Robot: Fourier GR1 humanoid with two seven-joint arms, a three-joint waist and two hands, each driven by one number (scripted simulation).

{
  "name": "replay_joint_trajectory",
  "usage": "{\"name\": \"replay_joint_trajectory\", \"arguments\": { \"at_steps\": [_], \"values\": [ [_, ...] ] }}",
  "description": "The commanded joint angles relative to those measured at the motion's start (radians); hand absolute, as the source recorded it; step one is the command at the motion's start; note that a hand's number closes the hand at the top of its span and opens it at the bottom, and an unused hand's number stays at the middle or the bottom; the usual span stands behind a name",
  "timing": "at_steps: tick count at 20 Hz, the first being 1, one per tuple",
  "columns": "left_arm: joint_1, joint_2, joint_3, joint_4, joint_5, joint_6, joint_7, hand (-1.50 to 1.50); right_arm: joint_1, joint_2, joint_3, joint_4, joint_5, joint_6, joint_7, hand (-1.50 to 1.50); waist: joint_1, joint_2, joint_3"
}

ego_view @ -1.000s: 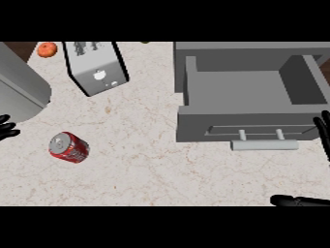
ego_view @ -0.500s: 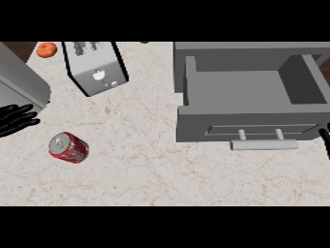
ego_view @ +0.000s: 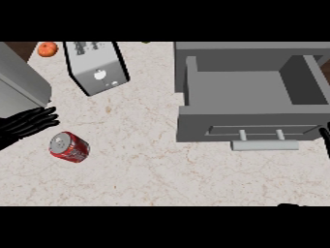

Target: Pick up the can, place it into the drawer and close the drawer

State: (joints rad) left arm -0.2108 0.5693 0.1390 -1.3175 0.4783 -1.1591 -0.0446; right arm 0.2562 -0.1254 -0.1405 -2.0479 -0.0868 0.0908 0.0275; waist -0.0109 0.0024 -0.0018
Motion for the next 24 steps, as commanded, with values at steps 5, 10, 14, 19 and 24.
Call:
{"name": "replay_joint_trajectory", "arguments": {
  "at_steps": [5,10,14,19,24],
  "values": [
    [-0.059,-0.056,0.056,0.102,-0.204,-0.158,-0.161,-1.50,0.011,0.035,0.034,0.037,0.054,-0.002,-0.045,-1.50,-0.001,0.001,0.000],
    [-0.054,-0.094,0.051,0.121,-0.354,-0.121,-0.267,-1.50,-0.018,-0.002,-0.026,0.025,-0.021,0.028,-0.013,-1.50,-0.005,0.003,-0.001],
    [-0.031,-0.057,0.054,0.158,-0.394,-0.122,-0.364,-1.50,0.018,0.021,0.008,-0.021,0.005,0.022,-0.015,-1.50,-0.009,0.002,-0.003],
    [-0.089,-0.069,-0.013,0.254,-0.502,-0.024,-0.444,-1.50,-0.019,0.025,0.011,0.027,0.017,0.019,-0.030,-1.50,-0.021,0.009,-0.004],
    [-0.093,-0.035,-0.079,0.313,-0.553,0.020,-0.551,-1.50,0.004,0.017,-0.002,0.016,-0.008,0.041,-0.032,-1.50,-0.025,0.009,-0.004]
  ]
}}
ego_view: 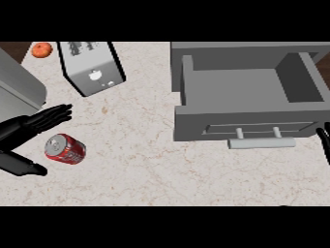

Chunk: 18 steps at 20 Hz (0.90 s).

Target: Pick up the can, place it into the drawer and close the drawer

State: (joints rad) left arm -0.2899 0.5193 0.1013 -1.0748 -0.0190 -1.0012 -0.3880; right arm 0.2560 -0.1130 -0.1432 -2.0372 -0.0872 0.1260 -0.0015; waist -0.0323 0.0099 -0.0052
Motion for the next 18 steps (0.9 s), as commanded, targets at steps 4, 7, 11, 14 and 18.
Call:
{"name": "replay_joint_trajectory", "arguments": {
  "at_steps": [4,7,11,14,18],
  "values": [
    [-0.031,0.049,-0.087,0.120,-0.083,-0.085,-0.300,-1.50,0.006,0.010,0.001,0.053,0.014,0.013,-0.065,-1.50,-0.011,0.005,0.000],
    [-0.016,0.046,-0.154,0.152,-0.125,-0.030,-0.365,-1.50,-0.058,0.011,0.003,0.032,0.026,-0.024,-0.001,-1.50,0.000,0.005,-0.001],
    [-0.057,0.078,-0.188,0.243,-0.130,0.015,-0.429,-1.50,-0.027,-0.003,-0.015,0.012,-0.019,0.011,-0.005,-1.50,-0.024,0.007,-0.002],
    [-0.096,0.066,-0.224,0.316,-0.138,0.054,-0.444,-1.50,0.006,0.014,0.017,-0.025,0.009,0.008,-0.008,-1.50,-0.027,0.004,-0.001],
    [-0.078,0.041,-0.296,0.366,-0.172,0.125,-0.521,-1.50,-0.023,0.018,0.008,-0.002,0.018,-0.012,0.000,-1.50,-0.023,0.009,-0.002]
  ]
}}
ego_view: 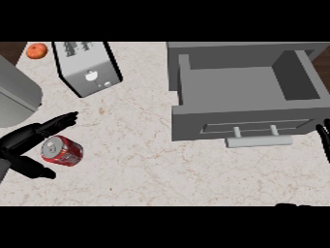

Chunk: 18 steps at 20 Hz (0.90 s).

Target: Pick up the can, place it into the drawer and close the drawer

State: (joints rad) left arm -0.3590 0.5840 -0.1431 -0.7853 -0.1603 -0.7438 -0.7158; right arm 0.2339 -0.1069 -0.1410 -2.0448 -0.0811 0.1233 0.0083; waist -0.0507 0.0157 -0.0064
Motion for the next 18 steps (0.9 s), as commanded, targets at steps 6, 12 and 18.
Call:
{"name": "replay_joint_trajectory", "arguments": {
  "at_steps": [6,12,18],
  "values": [
    [-0.078,0.003,-0.101,0.153,-0.020,-0.150,-0.251,-1.50,0.004,0.021,0.009,0.006,0.000,-0.003,-0.013,-1.50,0.000,0.000,0.002],
    [-0.089,-0.016,-0.154,0.217,-0.033,-0.088,-0.322,-1.50,-0.021,-0.033,-0.052,-0.028,-0.052,0.009,0.069,-1.50,0.004,-0.001,0.001],
    [-0.111,-0.046,-0.197,0.268,-0.024,-0.079,-0.333,-1.50,0.020,-0.018,-0.018,-0.063,-0.026,0.017,0.060,-1.50,-0.001,-0.003,0.002]
  ]
}}
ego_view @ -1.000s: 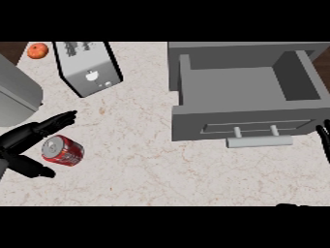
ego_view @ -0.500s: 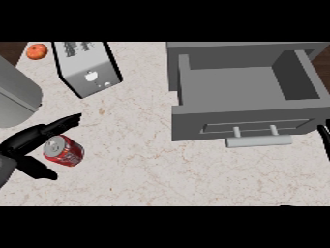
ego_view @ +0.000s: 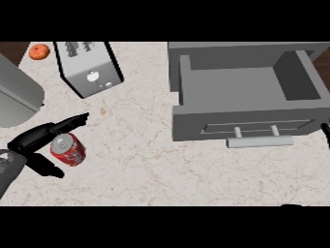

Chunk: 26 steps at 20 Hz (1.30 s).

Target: Pick up the can, place it into the drawer and close the drawer

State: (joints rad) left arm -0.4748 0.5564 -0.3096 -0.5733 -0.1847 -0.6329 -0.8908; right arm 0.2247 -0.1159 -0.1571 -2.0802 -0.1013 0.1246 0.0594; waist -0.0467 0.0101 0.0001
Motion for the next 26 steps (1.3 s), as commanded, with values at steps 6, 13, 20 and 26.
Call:
{"name": "replay_joint_trajectory", "arguments": {
  "at_steps": [6,13,20,26],
  "values": [
    [-0.058,-0.045,-0.060,0.091,0.001,-0.171,-0.151,-1.50,0.011,0.010,0.000,-0.029,0.002,-0.008,0.019,-1.50,0.006,0.002,-0.004],
    [-0.012,-0.063,-0.118,0.066,0.008,-0.168,-0.197,-1.50,0.049,0.016,-0.013,-0.030,-0.016,0.008,-0.005,-1.50,0.016,-0.001,-0.002],
    [-0.026,-0.106,-0.155,0.033,0.055,-0.196,-0.157,1.50,0.071,0.007,-0.026,-0.099,-0.041,0.014,0.037,-1.50,0.010,-0.006,-0.003],
    [-0.004,-0.062,-0.190,-0.018,0.094,-0.252,-0.177,1.50,0.078,0.012,-0.035,-0.089,-0.050,0.020,0.022,-1.50,0.021,-0.006,-0.002]
  ]
}}
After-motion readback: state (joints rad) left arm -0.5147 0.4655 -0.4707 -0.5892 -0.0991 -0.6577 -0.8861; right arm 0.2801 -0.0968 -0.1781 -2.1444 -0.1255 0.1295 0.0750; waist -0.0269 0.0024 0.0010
